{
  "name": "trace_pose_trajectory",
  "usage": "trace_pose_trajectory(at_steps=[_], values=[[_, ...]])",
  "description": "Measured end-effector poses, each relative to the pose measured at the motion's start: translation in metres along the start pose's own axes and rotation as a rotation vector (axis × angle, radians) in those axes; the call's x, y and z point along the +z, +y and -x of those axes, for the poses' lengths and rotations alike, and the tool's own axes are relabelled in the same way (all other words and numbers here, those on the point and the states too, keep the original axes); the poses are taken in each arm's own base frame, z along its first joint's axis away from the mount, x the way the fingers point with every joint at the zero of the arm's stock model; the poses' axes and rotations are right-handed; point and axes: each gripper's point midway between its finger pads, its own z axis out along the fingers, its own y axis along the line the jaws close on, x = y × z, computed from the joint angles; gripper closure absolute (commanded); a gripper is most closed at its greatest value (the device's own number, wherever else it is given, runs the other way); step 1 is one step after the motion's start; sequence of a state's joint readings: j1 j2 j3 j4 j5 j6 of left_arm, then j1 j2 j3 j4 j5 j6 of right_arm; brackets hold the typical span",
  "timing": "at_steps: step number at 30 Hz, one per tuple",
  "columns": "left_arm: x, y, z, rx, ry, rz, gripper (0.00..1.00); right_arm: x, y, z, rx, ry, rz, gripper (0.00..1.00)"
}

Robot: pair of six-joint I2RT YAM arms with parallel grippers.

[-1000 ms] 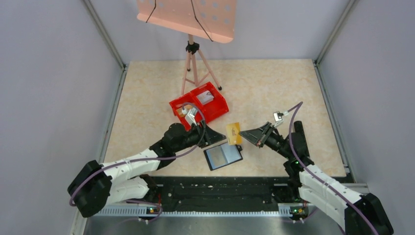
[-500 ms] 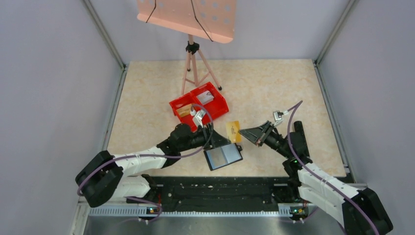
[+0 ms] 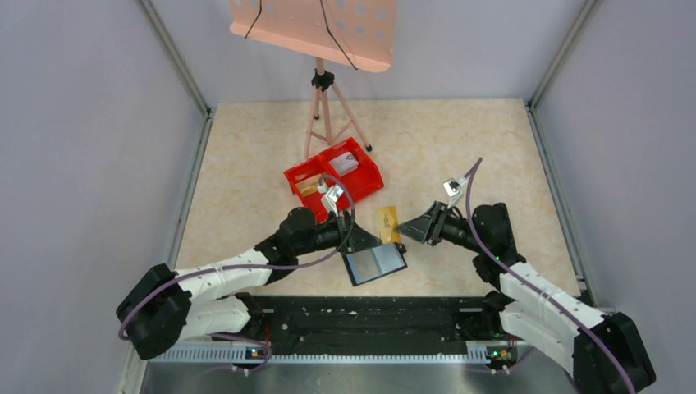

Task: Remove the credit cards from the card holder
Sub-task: Place the credit card in the storage box.

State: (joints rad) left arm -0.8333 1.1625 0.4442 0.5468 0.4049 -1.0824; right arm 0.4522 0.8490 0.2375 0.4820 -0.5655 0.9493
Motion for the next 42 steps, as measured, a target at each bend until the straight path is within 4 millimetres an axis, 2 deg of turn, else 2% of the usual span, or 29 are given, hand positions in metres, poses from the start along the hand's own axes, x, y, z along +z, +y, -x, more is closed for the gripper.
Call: trace_pose_trajectory(at_steps=[3,5,9,14,16,17,20,22,23,25,29,30,33,34,38,42], values=[[-0.009,-0.006,-0.005,0.057,0.023,-0.010,1.00,-0.001,0.008,0.006,-0.092,0.043,0.017,0.37],[-0.014,-0.007,-0.011,0.085,0.056,-0.014,1.00,-0.003,0.014,0.010,-0.143,0.070,0.043,0.34],[-0.021,-0.003,-0.030,0.116,0.164,-0.019,1.00,-0.003,0.023,0.003,-0.196,0.173,0.113,0.34],[-0.026,-0.006,-0.045,0.130,0.269,-0.040,1.00,-0.005,0.025,-0.016,-0.184,0.302,0.191,0.42],[-0.026,-0.006,-0.049,0.134,0.301,-0.047,1.00,-0.007,0.026,-0.020,-0.182,0.328,0.211,0.47],[-0.026,-0.006,-0.051,0.135,0.316,-0.049,1.00,-0.008,0.027,-0.021,-0.181,0.338,0.220,0.53],[-0.026,-0.007,-0.053,0.137,0.343,-0.054,1.00,-0.010,0.031,-0.024,-0.190,0.356,0.246,0.82],[-0.025,-0.006,-0.054,0.140,0.350,-0.055,1.00,-0.012,0.034,-0.025,-0.190,0.362,0.260,0.96],[-0.025,-0.006,-0.054,0.142,0.352,-0.054,0.98,-0.012,0.035,-0.025,-0.185,0.364,0.267,1.00],[-0.025,-0.004,-0.054,0.141,0.351,-0.046,0.78,-0.013,0.038,-0.024,-0.187,0.364,0.278,1.00],[-0.025,0.005,-0.044,0.124,0.306,0.013,0.50,-0.011,0.042,-0.019,-0.162,0.337,0.280,1.00],[-0.025,0.006,-0.037,0.119,0.278,0.029,0.47,-0.010,0.041,-0.018,-0.146,0.323,0.273,1.00],[-0.029,0.003,-0.012,0.122,0.172,0.047,0.44,-0.006,0.040,-0.009,-0.085,0.231,0.248,1.00],[-0.033,-0.008,0.009,0.144,0.068,0.036,0.42,-0.006,0.042,0.000,-0.034,0.148,0.237,1.00],[-0.032,-0.018,0.021,0.152,0.004,0.008,0.41,-0.007,0.047,0.016,0.015,0.022,0.233,1.00],[-0.021,-0.022,0.030,0.136,-0.027,-0.028,0.41,-0.011,0.055,0.032,0.054,-0.099,0.238,1.00]])
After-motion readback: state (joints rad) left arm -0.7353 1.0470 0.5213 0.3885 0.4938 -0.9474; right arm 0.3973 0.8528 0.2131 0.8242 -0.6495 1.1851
